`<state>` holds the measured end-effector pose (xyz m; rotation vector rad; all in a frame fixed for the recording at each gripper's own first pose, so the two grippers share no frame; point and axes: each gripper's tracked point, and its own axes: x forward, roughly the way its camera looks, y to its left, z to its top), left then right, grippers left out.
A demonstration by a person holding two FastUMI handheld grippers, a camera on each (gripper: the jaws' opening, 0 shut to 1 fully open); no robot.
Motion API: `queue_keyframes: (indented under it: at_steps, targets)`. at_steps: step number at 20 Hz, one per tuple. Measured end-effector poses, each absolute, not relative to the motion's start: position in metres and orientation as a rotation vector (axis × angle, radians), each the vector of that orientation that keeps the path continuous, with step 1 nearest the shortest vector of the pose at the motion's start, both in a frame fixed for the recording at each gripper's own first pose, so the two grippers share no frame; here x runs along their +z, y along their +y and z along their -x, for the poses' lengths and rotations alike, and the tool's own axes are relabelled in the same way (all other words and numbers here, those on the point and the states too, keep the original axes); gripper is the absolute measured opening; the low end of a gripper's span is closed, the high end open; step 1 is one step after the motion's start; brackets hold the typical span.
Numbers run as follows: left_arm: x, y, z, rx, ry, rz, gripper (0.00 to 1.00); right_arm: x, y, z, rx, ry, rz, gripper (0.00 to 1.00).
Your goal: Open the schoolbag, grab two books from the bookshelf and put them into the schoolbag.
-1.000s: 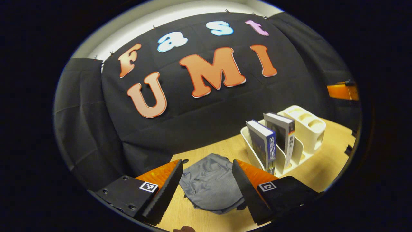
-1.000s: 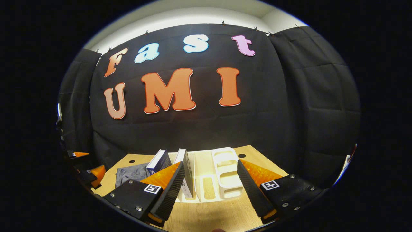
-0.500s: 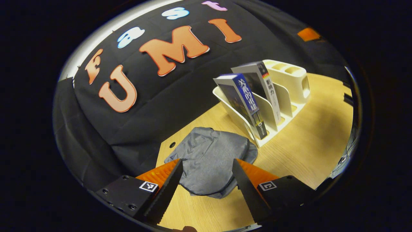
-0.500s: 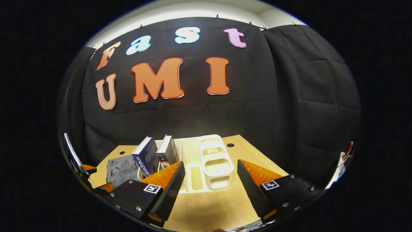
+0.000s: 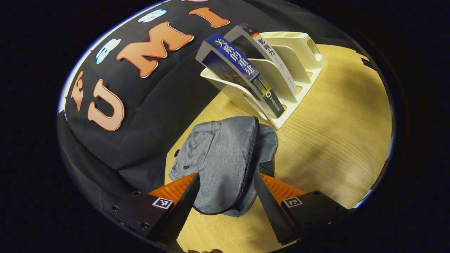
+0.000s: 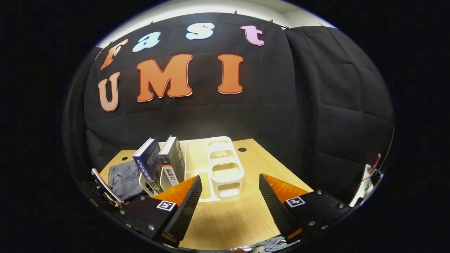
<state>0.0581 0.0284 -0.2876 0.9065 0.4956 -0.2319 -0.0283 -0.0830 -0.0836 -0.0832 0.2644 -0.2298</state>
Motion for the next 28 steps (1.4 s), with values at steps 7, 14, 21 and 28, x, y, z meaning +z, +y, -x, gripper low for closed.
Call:
queue_keyframes:
  at_steps: [7, 14, 21, 28]
  targets:
    - [-0.291, 0.021, -0.073, -0.250, 0.496, -0.920, 0.53, -0.088, -0.081, 0.030, -0.236, 0.288, 0.084, 0.97]
    - [-0.292, 0.014, -0.072, -0.316, 0.583, -0.908, 0.03, -0.080, -0.064, 0.025, -0.195, 0.283, 0.015, 0.97]
    - [-0.253, 0.019, -0.080, -0.423, 0.649, -0.846, 0.01, -0.067, -0.044, 0.016, -0.133, 0.294, -0.020, 0.97]
    - [-0.170, 0.048, -0.127, -0.389, 0.545, -0.863, 0.00, -0.044, -0.012, 0.014, -0.070, 0.290, -0.035, 0.97]
